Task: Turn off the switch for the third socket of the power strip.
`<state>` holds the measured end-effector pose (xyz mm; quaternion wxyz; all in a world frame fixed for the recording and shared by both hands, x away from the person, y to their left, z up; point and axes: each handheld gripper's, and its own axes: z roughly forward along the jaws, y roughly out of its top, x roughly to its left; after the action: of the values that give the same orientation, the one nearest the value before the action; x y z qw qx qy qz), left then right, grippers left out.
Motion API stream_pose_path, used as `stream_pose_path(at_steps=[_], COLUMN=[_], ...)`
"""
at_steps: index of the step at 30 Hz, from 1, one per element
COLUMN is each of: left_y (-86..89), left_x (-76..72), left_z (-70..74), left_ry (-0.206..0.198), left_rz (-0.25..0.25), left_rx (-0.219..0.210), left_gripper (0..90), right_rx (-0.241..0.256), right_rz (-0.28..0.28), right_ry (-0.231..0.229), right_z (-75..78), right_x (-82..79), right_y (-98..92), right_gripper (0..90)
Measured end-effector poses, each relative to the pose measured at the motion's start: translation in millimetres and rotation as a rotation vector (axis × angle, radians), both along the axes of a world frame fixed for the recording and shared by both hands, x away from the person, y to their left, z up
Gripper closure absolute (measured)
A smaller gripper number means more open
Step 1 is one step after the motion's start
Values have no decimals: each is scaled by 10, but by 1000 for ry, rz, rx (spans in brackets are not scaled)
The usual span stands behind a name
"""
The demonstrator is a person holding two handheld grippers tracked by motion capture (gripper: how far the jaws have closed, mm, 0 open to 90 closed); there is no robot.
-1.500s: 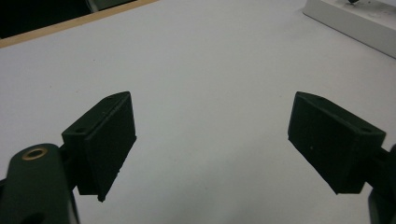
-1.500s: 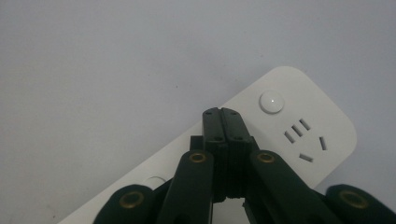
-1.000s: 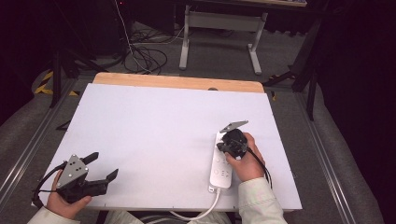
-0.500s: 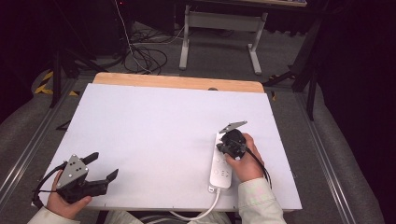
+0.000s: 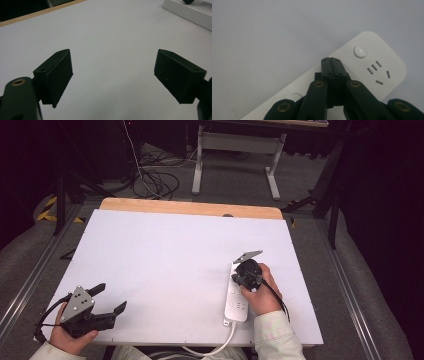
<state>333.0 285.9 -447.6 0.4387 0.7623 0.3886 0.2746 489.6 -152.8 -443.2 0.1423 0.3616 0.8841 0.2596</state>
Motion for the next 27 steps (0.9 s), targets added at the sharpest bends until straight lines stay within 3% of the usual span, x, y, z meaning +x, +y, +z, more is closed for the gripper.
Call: stream_pose_path(at_steps=[4, 7, 10, 27], left_y=[-1, 0, -1, 1], left_x=[0, 15, 6, 0], left_z=[2, -1, 0, 5], left_ry=[0, 3, -1, -3], left_rz=[0, -1, 1, -8], left_rx=[-2, -4, -3, -11], left_gripper=[154, 154, 154, 152], right_rx=[8, 75, 105, 146], right_rz=[2, 29, 25, 63], right_ry=[-19, -74, -125, -169], right_z=[10, 125, 224, 342], right_x=[-17, -101, -144, -229], right_y=[-9, -34, -41, -40], right_gripper=[900, 900, 900, 900])
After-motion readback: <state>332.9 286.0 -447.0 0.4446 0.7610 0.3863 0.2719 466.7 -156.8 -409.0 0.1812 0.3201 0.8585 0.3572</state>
